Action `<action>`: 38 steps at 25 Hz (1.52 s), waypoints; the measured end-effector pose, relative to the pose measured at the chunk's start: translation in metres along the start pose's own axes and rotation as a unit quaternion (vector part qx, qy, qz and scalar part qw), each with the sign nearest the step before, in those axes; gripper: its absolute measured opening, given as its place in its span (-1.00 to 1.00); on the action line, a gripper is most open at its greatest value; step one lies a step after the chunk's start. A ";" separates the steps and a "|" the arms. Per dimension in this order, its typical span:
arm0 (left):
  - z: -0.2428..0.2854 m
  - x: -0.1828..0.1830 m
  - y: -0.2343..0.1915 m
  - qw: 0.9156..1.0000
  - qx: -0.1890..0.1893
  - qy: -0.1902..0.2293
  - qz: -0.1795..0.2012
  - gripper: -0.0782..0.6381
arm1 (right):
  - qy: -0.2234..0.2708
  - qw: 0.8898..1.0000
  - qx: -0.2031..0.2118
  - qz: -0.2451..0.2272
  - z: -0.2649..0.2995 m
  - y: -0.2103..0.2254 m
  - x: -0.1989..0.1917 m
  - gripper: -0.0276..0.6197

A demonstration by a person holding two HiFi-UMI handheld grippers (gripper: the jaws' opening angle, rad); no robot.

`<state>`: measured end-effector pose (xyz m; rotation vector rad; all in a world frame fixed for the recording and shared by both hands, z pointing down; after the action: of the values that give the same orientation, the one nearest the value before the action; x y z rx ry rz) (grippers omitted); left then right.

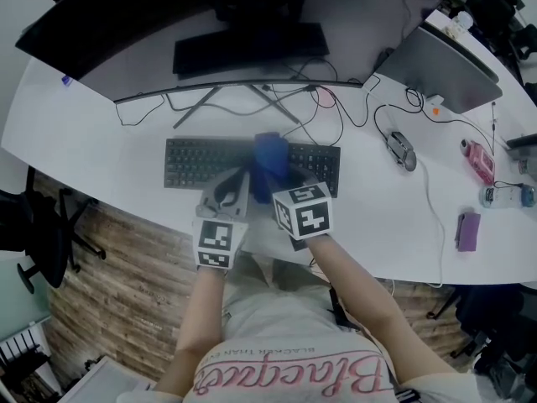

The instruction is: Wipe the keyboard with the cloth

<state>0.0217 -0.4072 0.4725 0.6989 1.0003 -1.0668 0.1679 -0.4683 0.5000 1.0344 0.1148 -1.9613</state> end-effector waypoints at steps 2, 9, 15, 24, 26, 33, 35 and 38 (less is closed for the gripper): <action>0.004 0.002 0.008 1.000 -0.003 0.001 0.002 -0.76 | 0.000 1.000 -0.002 0.001 -0.005 0.007 -0.002 -0.62; 0.018 0.007 0.034 1.000 -0.010 0.007 0.006 -0.76 | -0.004 1.000 -0.006 0.002 -0.023 0.032 -0.009 -0.62; 0.031 0.010 0.058 1.000 -0.022 0.010 0.008 -0.76 | -0.003 1.000 -0.012 0.004 -0.039 0.052 -0.015 -0.62; 0.046 0.014 0.089 0.999 -0.035 0.012 0.015 -0.76 | 0.004 1.000 -0.019 0.008 -0.063 0.078 -0.026 -0.62; 0.047 0.014 0.095 0.999 -0.037 0.014 0.016 -0.76 | 0.005 1.000 -0.025 0.008 -0.069 0.083 -0.028 -0.62; 0.055 0.019 0.114 0.998 -0.050 0.016 0.020 -0.76 | 0.006 0.999 -0.050 0.018 -0.089 0.104 -0.036 -0.62; 0.056 0.021 0.119 0.998 -0.055 0.018 0.023 -0.76 | 0.006 0.998 -0.058 0.019 -0.095 0.109 -0.038 -0.62; 0.060 0.024 0.124 0.998 -0.062 0.021 0.026 -0.76 | 0.006 0.997 -0.071 0.021 -0.102 0.117 -0.041 -0.62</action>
<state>0.1609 -0.4244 0.4760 0.6441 1.0689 -0.9401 0.3285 -0.4653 0.4975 0.9493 0.2335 -1.8805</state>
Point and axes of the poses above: the fingertips, and each gripper's own axes: z forward along the fingers, y to its right, x out of its top, the point moved 10 cm from there along -z, backward along the fingers
